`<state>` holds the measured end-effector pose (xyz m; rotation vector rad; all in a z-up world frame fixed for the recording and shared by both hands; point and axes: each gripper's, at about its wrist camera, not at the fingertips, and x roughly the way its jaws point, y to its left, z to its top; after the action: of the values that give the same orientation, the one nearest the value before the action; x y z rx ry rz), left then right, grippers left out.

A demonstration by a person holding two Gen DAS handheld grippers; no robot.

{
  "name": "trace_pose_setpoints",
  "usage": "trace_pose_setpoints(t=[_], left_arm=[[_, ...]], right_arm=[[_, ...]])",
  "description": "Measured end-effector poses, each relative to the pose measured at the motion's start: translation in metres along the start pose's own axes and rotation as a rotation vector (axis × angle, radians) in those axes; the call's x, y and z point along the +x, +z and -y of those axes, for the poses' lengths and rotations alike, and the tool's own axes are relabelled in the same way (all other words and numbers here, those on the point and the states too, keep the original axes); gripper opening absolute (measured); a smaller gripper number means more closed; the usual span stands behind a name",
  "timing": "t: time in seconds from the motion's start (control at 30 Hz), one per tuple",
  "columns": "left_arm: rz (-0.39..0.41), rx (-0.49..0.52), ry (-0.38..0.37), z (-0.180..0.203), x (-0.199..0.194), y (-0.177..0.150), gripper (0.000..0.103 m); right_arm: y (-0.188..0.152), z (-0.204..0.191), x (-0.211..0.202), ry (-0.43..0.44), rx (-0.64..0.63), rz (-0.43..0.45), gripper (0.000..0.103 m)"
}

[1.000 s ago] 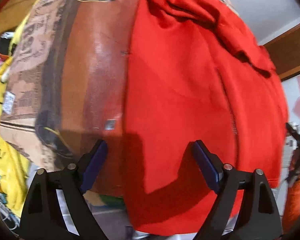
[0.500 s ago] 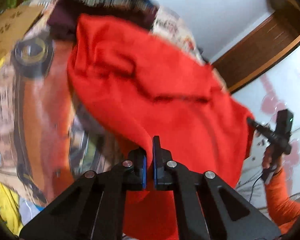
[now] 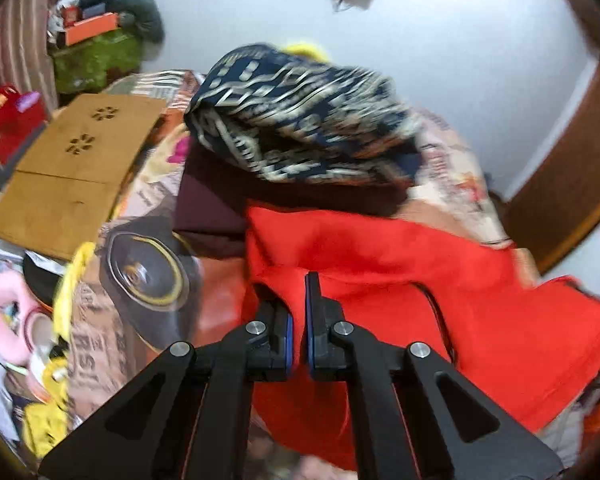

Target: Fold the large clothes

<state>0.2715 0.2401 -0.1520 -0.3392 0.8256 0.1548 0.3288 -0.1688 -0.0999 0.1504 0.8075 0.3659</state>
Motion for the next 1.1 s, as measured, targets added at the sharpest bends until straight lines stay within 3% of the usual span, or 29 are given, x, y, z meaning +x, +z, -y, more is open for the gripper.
trace_pose_setpoints(t=[0.23, 0.37, 0.47, 0.5, 0.53, 0.6, 0.77, 0.87, 0.97, 1.03, 1.07, 1.1], left_arm=[[-0.151, -0.088, 0.031, -0.023, 0.081, -0.01, 0.004], [-0.212, -0.023, 0.001, -0.017, 0.097, -0.02, 0.005], [-0.231, 0.072, 0.019, -0.006, 0.086, -0.025, 0.02], [-0.226, 0.094, 0.018, -0.004, 0.078, -0.026, 0.034], [-0.219, 0.103, 0.015, -0.002, 0.07, -0.027, 0.044], [-0.209, 0.107, -0.015, -0.004, 0.053, -0.032, 0.049], [-0.227, 0.062, -0.058, -0.026, 0.031, -0.048, 0.05], [-0.263, 0.007, -0.099, -0.032, 0.038, -0.067, 0.051], [-0.362, -0.098, -0.154, -0.05, 0.058, -0.096, 0.054], [-0.324, -0.11, -0.152, -0.049, 0.059, -0.102, 0.054], [-0.308, -0.109, -0.153, -0.048, 0.058, -0.102, 0.054], [-0.296, -0.104, -0.146, -0.045, 0.058, -0.102, 0.054]], right_arm=[[0.001, 0.014, 0.061, -0.042, -0.028, -0.11, 0.012], [-0.002, 0.015, 0.062, -0.055, -0.066, -0.121, 0.029], [0.0, 0.017, 0.049, -0.056, -0.064, -0.14, 0.045], [-0.001, 0.019, 0.043, -0.055, -0.056, -0.141, 0.048], [0.0, 0.021, 0.041, -0.052, -0.051, -0.14, 0.048], [-0.004, 0.026, 0.025, -0.027, -0.033, -0.143, 0.049], [-0.022, 0.027, 0.011, 0.009, -0.042, -0.182, 0.05], [-0.043, 0.027, 0.014, -0.004, -0.061, -0.206, 0.055], [-0.059, 0.028, 0.025, -0.023, -0.049, -0.227, 0.056], [-0.063, 0.024, 0.022, -0.034, -0.049, -0.19, 0.057], [-0.063, 0.019, 0.022, -0.015, -0.05, -0.191, 0.053], [-0.063, 0.015, 0.02, 0.01, -0.048, -0.186, 0.037]])
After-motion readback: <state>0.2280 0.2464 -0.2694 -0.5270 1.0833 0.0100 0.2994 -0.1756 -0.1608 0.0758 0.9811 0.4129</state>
